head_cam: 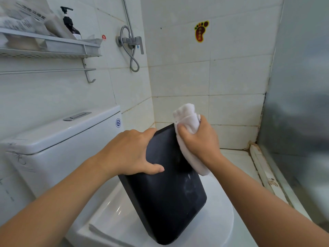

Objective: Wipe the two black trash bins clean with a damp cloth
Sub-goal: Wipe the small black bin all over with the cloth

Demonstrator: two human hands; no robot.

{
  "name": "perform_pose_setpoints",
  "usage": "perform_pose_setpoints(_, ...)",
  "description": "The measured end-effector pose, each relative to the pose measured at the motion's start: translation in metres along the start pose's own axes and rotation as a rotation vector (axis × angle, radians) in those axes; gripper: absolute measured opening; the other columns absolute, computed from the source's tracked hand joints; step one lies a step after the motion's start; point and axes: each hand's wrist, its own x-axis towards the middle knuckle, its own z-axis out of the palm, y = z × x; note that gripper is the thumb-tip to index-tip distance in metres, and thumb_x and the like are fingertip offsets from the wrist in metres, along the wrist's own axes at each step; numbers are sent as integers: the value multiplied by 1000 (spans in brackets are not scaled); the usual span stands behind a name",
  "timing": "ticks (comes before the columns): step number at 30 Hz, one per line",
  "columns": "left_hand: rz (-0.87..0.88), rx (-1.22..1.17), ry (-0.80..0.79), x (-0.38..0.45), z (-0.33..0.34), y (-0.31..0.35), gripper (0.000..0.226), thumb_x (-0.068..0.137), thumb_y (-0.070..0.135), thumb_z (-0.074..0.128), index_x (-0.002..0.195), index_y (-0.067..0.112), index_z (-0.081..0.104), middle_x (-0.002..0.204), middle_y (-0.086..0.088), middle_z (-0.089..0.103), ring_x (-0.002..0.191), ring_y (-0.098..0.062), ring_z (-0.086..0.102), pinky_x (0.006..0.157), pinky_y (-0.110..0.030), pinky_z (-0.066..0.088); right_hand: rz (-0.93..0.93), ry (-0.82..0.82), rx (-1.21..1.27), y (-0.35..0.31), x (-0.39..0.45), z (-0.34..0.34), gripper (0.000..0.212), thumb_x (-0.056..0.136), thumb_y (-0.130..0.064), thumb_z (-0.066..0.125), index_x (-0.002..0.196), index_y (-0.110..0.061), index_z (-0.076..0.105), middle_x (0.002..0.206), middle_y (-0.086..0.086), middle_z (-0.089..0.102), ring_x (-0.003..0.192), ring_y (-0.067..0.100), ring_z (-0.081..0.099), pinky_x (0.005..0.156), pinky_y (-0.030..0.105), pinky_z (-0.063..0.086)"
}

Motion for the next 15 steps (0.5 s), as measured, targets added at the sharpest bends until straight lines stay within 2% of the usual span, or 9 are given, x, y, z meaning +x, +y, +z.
perform_pose_setpoints(1,1,-2,-6,0,0,1,92,68,78,76,137,23,47,75,4,57,78,-20,58,72,-37,53,35,13,22,2,1,0,35,88,-57,65,95,-26,51,82,-7,65,79,20,65,65,36,51)
perform_pose_setpoints(3,-3,-12,-10,0,1,1,94,68,77,77,140,26,45,77,4,58,80,-20,58,74,-37,53,-7,32,-14,3,-5,2,36,89,-57,64,93,-25,50,82,-7,64,76,18,63,64,36,51)
perform_pose_setpoints(5,-11,-23,-2,0,1,0,96,66,77,78,142,29,43,83,3,62,86,-23,61,76,-38,54,-148,13,-78,4,-22,5,39,86,-62,63,95,-26,50,86,-10,61,75,14,60,62,35,49)
perform_pose_setpoints(8,-36,-59,2,4,3,-7,97,64,77,80,144,36,44,100,1,68,98,-26,64,78,-37,52,-374,-108,-136,17,-47,9,46,79,-68,59,107,-30,54,91,-12,60,79,13,58,62,35,49)
perform_pose_setpoints(10,-34,-74,9,4,3,-7,96,63,76,81,143,37,45,97,3,68,95,-24,62,73,-36,49,-329,-109,-89,24,-45,7,45,78,-68,59,103,-31,54,89,-12,62,79,12,60,64,36,51)
perform_pose_setpoints(13,-33,-56,15,5,4,-6,100,64,75,82,146,33,44,81,6,60,86,-21,58,63,-32,43,-91,-49,-32,23,-31,3,40,82,-65,64,92,-29,50,83,-10,63,77,14,62,65,37,51)
perform_pose_setpoints(15,-44,-62,16,6,6,-9,97,63,75,82,142,33,47,83,6,61,86,-21,59,64,-32,45,-123,-30,-82,25,-37,6,40,85,-63,65,94,-27,50,85,-9,62,75,15,61,63,37,50)
